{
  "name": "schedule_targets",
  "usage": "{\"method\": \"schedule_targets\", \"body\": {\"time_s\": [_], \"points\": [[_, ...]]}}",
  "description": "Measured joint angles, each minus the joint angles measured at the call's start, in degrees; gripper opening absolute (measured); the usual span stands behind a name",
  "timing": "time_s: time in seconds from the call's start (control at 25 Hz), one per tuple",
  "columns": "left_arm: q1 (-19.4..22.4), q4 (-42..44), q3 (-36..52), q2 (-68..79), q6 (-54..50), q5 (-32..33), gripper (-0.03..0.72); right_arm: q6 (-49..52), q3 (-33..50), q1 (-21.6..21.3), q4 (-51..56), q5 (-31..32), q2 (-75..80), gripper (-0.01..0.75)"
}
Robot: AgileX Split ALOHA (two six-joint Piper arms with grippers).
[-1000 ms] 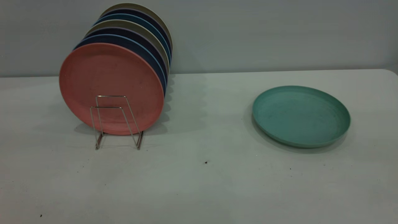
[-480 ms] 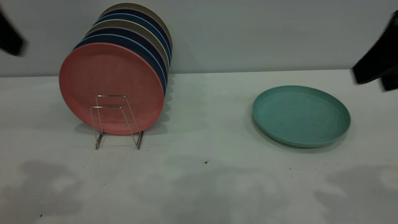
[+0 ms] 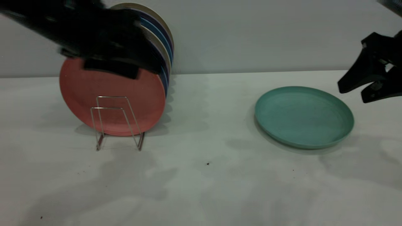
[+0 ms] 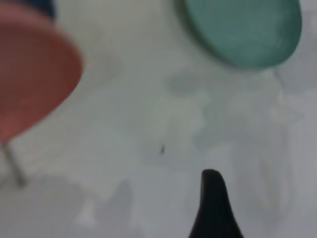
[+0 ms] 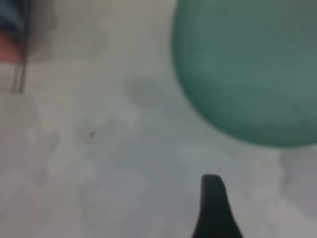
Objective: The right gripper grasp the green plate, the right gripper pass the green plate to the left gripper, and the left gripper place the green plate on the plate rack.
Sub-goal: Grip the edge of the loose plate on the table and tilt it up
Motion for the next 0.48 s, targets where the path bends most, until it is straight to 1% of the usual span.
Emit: {"method": "schedule_targets", "body": {"time_s": [0.08,0.16,0.28,0.4,0.48], "points": [[-1.98,-5.22,-0.88,2.69,4.51,-2.34,0.545,-0.28,-3.05,-1.56,0.02,0.0,3.93,0.538],[-3.11,-10.32,-1.62,5.13,8.56,-3.71,0.545,-0.34,-5.43,-3.04,0.02,0.13,7.22,0.538],[-3.47,-16.41,-2.01,7.53,13.46,-3.92,0.545,-0.38,-9.35,-5.09,0.02,0.66,12.63,0.538],[-3.48,-19.93,-2.15,8.3,15.96,-4.12,0.545,-0.63,-13.19,-6.81,0.02,1.53,17.26,0.537],[-3.48,-20.64,-2.21,8.3,16.48,-4.12,0.545,-0.81,-15.55,-7.67,0.02,2.56,19.79,0.532]]}}
